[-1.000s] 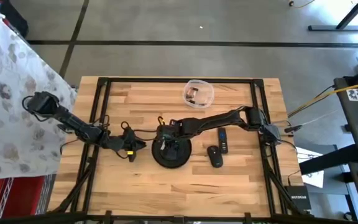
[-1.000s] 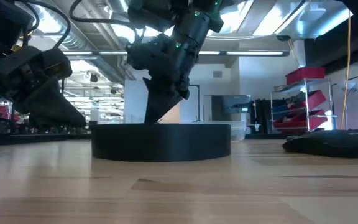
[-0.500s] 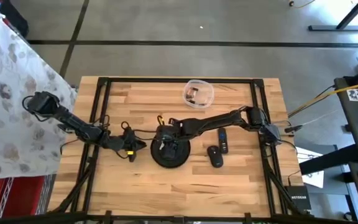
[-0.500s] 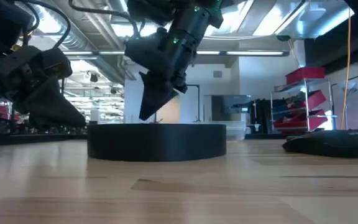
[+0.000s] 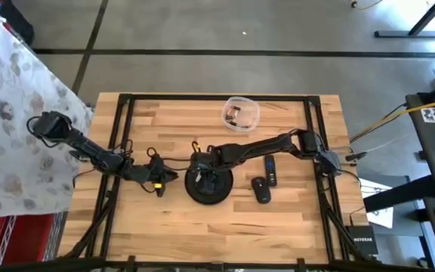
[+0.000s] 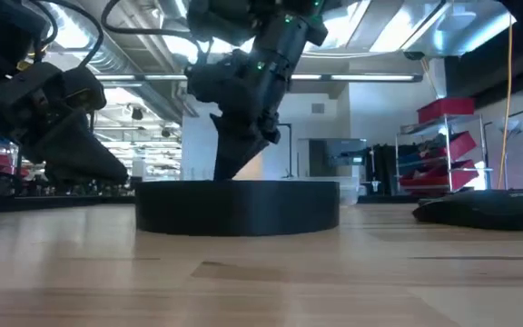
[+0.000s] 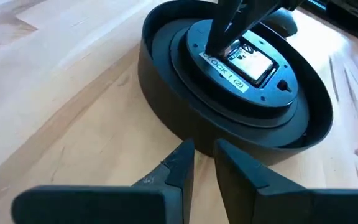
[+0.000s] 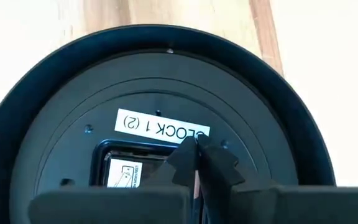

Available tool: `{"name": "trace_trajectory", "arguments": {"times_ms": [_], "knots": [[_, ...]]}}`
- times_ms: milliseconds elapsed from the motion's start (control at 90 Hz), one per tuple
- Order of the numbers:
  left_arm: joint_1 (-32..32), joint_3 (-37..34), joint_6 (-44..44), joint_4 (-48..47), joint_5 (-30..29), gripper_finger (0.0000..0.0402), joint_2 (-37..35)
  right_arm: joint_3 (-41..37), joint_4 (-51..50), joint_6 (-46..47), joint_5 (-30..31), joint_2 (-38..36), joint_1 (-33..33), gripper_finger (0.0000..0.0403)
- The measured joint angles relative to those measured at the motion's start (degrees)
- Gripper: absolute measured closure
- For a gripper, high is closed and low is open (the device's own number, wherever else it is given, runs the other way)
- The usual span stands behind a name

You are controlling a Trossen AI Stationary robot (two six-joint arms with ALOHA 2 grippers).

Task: Insert battery
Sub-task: Insert the black battery into the wall clock

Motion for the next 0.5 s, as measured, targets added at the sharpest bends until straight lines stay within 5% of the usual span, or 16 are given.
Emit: {"name": "trace_trajectory", "arguments": {"times_ms": [256,500], "knots": [[0.1,0.0,0.4,0.3,0.0,0.0355,0.0,2.2,-2.4,-0.2,1.9,-2.1,-0.1,0.0402],[0.1,0.0,0.5,0.5,0.0,0.0355,0.0,2.6,-6.7,3.1,-3.5,-2.0,-0.1,0.0402]]}}
